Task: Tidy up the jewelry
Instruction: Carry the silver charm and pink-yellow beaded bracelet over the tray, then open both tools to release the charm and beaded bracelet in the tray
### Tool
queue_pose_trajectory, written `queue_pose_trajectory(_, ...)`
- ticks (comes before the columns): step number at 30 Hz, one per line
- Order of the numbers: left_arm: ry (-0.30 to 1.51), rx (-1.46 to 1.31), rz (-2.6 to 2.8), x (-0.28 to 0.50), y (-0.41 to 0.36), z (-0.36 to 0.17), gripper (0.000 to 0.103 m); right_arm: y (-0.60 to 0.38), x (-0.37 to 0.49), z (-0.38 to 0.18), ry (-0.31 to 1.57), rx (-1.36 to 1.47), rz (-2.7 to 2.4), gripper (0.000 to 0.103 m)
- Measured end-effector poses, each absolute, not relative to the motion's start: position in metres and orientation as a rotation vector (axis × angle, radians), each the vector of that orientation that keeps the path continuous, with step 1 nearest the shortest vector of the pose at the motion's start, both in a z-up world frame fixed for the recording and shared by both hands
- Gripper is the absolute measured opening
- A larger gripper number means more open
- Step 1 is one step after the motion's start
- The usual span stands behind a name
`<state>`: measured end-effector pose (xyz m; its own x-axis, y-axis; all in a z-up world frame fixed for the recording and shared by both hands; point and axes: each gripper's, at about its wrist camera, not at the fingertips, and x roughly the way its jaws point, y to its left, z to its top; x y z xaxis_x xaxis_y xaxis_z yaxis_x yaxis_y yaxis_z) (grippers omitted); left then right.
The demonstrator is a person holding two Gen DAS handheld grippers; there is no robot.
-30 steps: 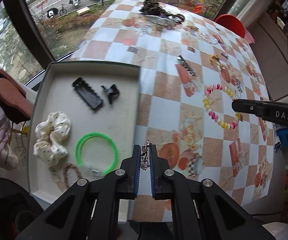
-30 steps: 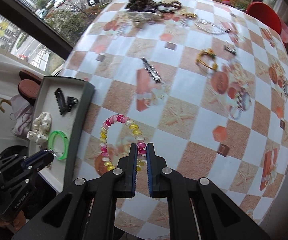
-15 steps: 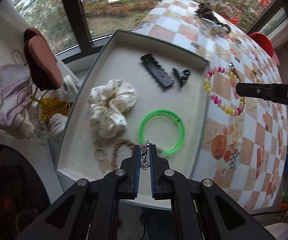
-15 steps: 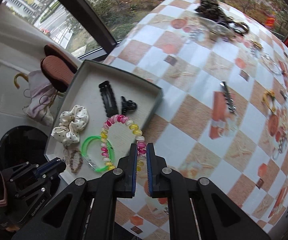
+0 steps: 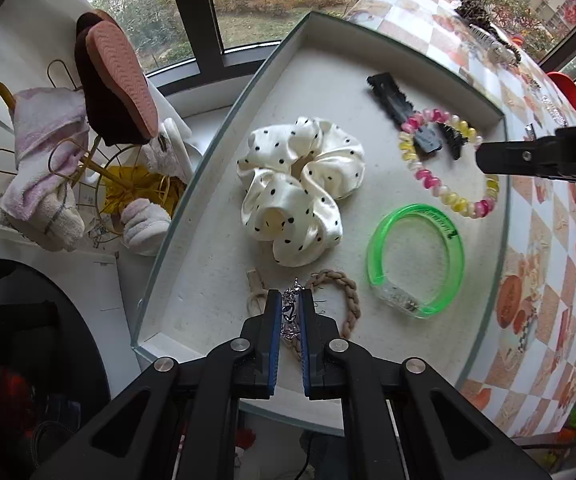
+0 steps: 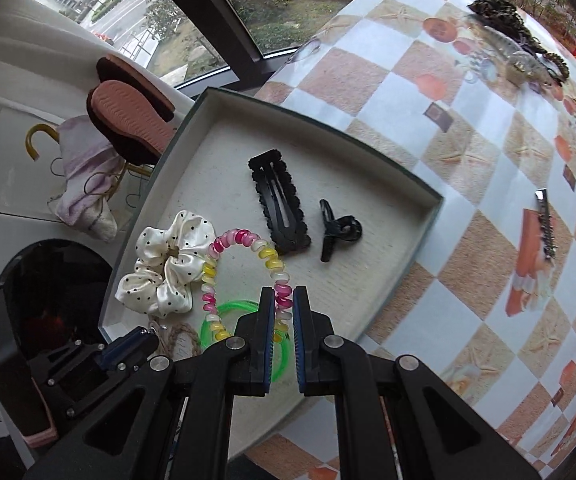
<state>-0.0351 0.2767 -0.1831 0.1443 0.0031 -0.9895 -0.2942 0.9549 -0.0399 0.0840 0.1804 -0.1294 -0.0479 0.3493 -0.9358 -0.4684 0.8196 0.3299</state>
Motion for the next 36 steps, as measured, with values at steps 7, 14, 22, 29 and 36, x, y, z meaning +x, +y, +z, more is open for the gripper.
queue_pose_trajectory(7, 1.427, -0.234, 0.232, -0.036, 0.274, -0.195, 0.012, 0.19, 0.085, -0.153, 1.525, -0.123, 0.63, 0.009)
queue_pose_trajectory(14, 1.431, -0.193, 0.233, -0.034, 0.268, -0.194, 0.013, 0.192, 0.084, -0.166, 1.561, -0.129, 0.621, 0.01)
queue_pose_trajectory(22, 1.445, -0.179, 0.266, -0.033, 0.265, -0.188, 0.013, 0.192, 0.088, -0.164, 1.57, -0.118, 0.639, 0.04)
queue_pose_trajectory(29, 1.449, -0.156, 0.27, -0.034, 0.26, -0.183, 0.013, 0.18, 0.086, -0.143, 1.523, -0.076, 0.654, 0.049)
queue_pose_trajectory(36, 1.437, -0.151, 0.282, -0.034, 0.257, -0.17, 0.013, 0.151, 0.082, -0.121, 1.48, -0.029, 0.639, 0.049)
